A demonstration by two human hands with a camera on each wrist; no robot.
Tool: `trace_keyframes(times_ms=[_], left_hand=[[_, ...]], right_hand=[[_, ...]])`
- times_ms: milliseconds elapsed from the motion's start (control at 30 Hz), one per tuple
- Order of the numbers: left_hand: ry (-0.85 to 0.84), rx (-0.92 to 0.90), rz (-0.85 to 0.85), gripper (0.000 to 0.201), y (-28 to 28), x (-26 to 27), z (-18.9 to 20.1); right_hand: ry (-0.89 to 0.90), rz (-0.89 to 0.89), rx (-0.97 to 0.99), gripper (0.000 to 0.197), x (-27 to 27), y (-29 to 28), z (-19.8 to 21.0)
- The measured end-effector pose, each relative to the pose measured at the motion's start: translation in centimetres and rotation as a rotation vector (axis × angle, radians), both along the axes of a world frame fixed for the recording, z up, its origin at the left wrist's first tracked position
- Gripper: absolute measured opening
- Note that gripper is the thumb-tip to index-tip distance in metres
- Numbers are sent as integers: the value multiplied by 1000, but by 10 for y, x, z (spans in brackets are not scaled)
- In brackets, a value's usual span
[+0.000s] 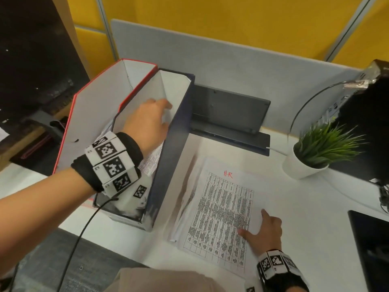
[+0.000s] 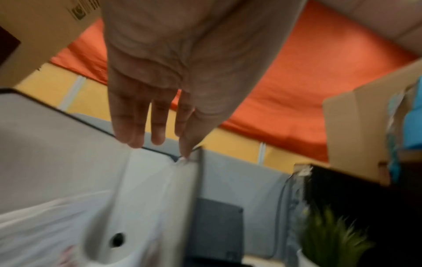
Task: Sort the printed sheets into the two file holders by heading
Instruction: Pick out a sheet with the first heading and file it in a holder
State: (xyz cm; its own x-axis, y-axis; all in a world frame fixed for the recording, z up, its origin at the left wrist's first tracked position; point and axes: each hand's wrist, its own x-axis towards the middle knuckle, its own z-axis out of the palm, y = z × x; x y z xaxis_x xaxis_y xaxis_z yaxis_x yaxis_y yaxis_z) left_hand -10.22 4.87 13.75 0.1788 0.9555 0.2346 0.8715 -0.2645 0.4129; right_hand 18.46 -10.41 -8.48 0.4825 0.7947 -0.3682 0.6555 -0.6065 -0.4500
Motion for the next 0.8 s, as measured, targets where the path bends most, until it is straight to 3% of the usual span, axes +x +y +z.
trace_keyframes(times_ms=[100, 167, 233, 367, 467, 667, 800], left_hand=[[-224, 142, -181, 23, -22, 36, 6], [-257, 86, -214, 19, -35, 64, -12], [-177, -101, -149, 22, -39, 87, -46], [149, -568, -15, 23, -32, 94, -123], [130, -688, 57, 32, -30, 84, -163], [-192, -472, 150, 38, -32, 74, -184], [-121, -433, 62, 41, -32, 73, -181]], right_hand=[[17, 4, 0, 109, -1, 0, 1], [29, 5, -5, 108, -2, 0, 2], [36, 7, -15, 107, -2, 0, 4], [80, 16, -21, 106, -4, 1, 6], [118, 25, -2, 106, -6, 2, 6], [117, 85, 10, 105, -7, -1, 7], [190, 113, 144, 98, -10, 2, 13]])
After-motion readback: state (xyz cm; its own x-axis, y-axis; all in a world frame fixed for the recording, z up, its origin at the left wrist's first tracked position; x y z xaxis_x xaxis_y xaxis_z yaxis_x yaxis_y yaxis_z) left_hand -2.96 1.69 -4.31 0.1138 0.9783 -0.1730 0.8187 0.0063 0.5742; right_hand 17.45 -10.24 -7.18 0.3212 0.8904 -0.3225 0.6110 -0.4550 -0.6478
